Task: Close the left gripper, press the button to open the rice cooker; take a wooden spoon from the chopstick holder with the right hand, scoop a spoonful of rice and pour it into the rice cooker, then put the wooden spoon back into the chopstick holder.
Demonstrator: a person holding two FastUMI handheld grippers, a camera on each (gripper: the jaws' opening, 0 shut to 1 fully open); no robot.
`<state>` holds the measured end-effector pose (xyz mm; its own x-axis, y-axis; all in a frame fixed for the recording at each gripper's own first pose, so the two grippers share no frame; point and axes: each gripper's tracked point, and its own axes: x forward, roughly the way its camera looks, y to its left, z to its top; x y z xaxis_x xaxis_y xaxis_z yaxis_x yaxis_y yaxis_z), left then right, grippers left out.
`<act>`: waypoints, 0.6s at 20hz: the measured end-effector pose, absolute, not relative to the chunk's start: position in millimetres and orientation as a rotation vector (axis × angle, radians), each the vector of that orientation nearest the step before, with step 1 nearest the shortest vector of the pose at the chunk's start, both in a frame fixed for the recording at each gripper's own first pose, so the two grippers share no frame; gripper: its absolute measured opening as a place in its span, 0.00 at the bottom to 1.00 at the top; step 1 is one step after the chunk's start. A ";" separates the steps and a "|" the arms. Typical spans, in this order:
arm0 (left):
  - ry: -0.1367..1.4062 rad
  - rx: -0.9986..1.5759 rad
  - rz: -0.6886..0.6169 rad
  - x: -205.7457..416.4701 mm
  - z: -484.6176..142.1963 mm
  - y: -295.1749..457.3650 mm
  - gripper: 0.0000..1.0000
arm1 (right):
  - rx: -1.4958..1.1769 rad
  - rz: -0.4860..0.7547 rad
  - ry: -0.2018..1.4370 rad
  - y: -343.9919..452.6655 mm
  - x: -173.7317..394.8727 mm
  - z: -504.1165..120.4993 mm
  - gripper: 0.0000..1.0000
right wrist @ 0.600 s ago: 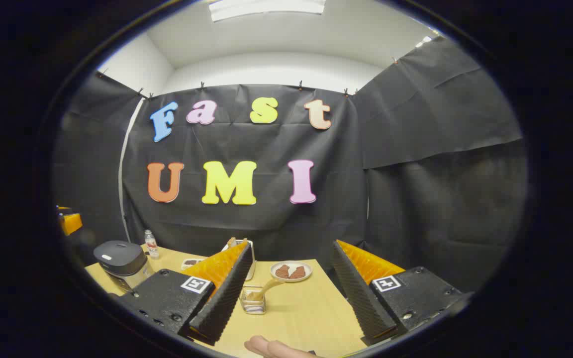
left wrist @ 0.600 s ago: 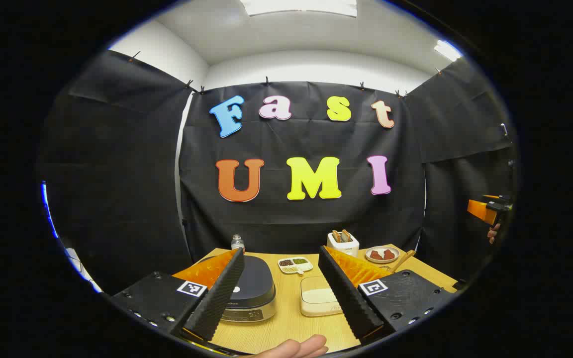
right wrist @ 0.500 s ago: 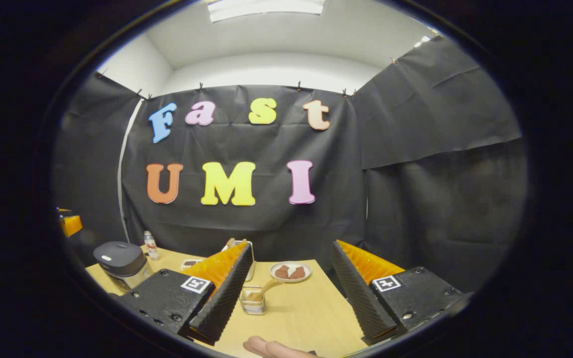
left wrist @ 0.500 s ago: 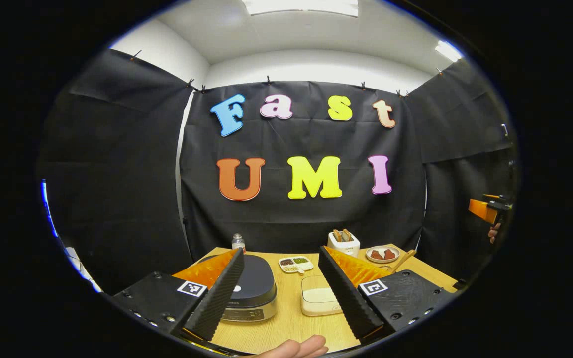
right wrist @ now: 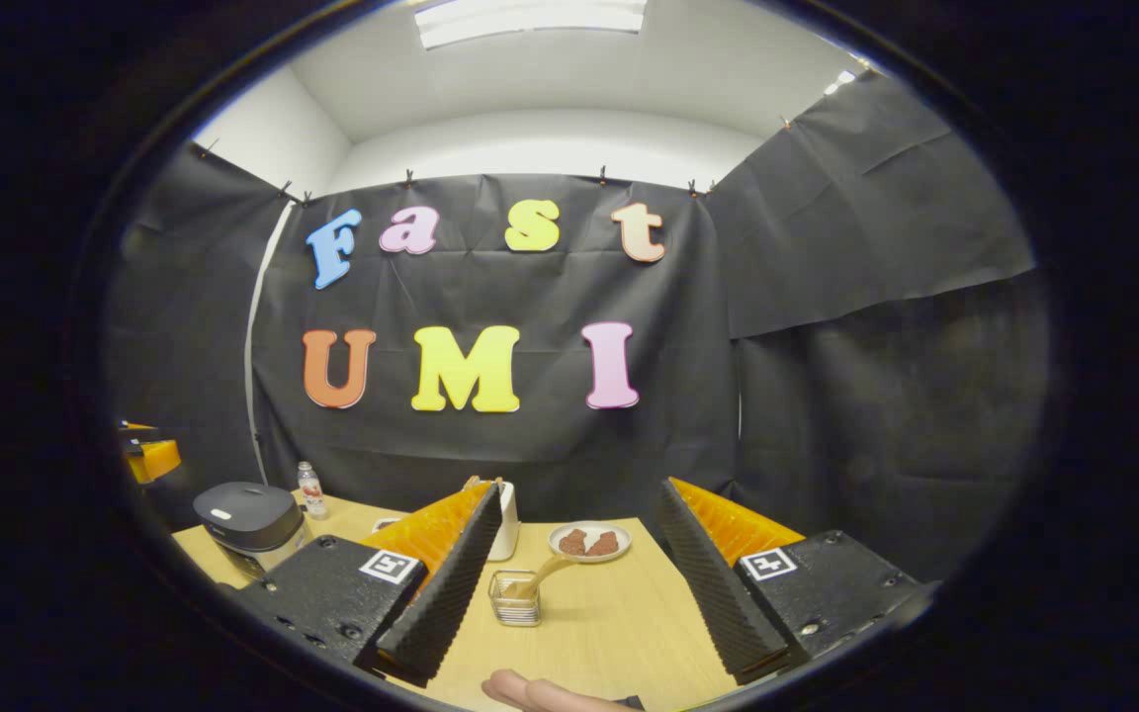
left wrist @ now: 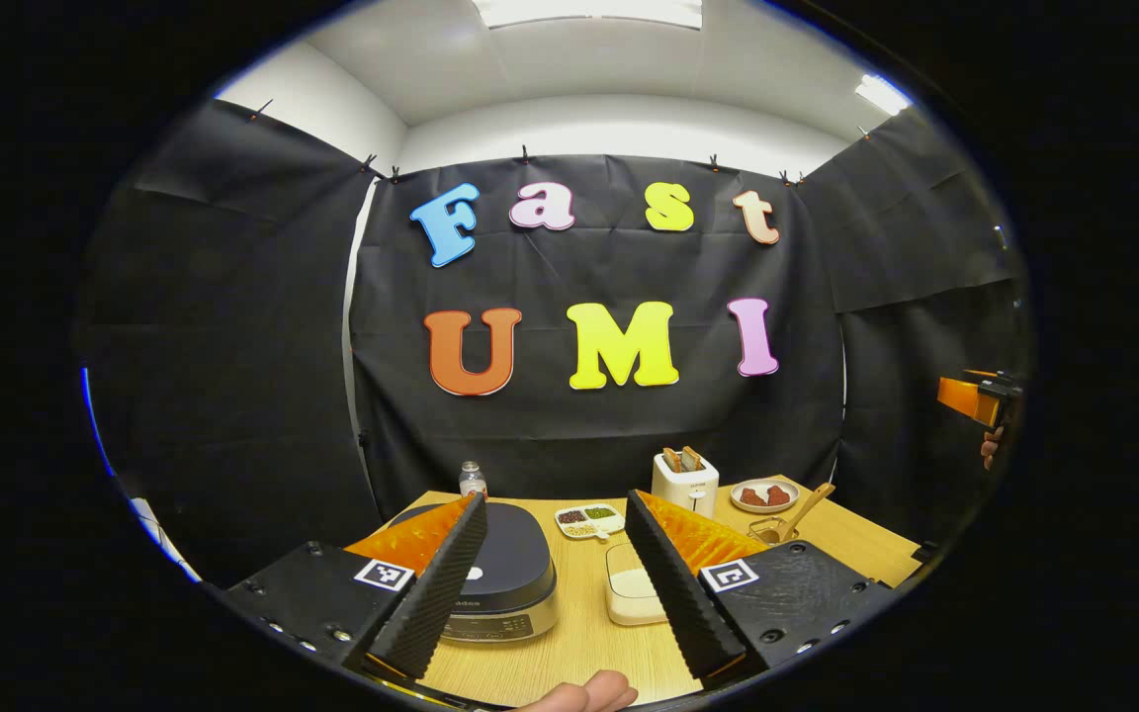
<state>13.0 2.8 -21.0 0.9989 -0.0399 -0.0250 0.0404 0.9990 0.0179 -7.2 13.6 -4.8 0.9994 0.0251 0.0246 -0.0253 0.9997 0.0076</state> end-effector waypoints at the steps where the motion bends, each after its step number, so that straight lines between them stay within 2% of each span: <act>1: 0.032 0.010 -0.040 14.1 -24.3 3.7 0.87 | 0.009 0.027 -0.025 14.6 -6.6 -6.2 1.00; 3: 0.044 0.002 -0.025 18.6 -26.9 11.5 0.84 | 0.013 0.033 -0.018 15.4 -5.1 -10.4 0.96; 4: 0.052 -0.002 -0.015 20.1 -28.7 16.0 0.83 | 0.015 0.036 -0.017 15.5 -3.9 -11.1 1.00; 5: 0.054 -0.009 -0.006 21.9 -29.0 18.4 0.78 | 0.018 0.034 -0.015 14.6 -3.4 -11.8 1.00; 6: 0.059 -0.015 -0.005 26.7 -29.4 20.6 0.78 | 0.022 0.030 -0.015 13.3 -2.3 -11.9 1.00; 7: 0.069 -0.025 -0.003 28.2 -32.3 22.4 0.60 | 0.025 0.031 -0.016 13.1 -1.3 -13.9 1.00; 8: 0.076 -0.032 0.006 32.4 -34.3 27.0 0.74 | 0.028 0.031 -0.013 13.5 -0.5 -14.9 0.96; 9: 0.101 -0.035 0.021 33.7 -39.7 32.9 0.59 | 0.029 0.032 -0.012 13.9 0.4 -16.4 1.00; 11: 0.137 -0.023 0.067 40.6 -47.4 47.2 0.54 | 0.026 0.030 -0.009 12.0 2.7 -18.8 1.00; 12: 0.148 -0.017 0.067 46.0 -48.4 48.4 0.63 | 0.025 0.029 -0.007 11.6 4.0 -19.8 1.00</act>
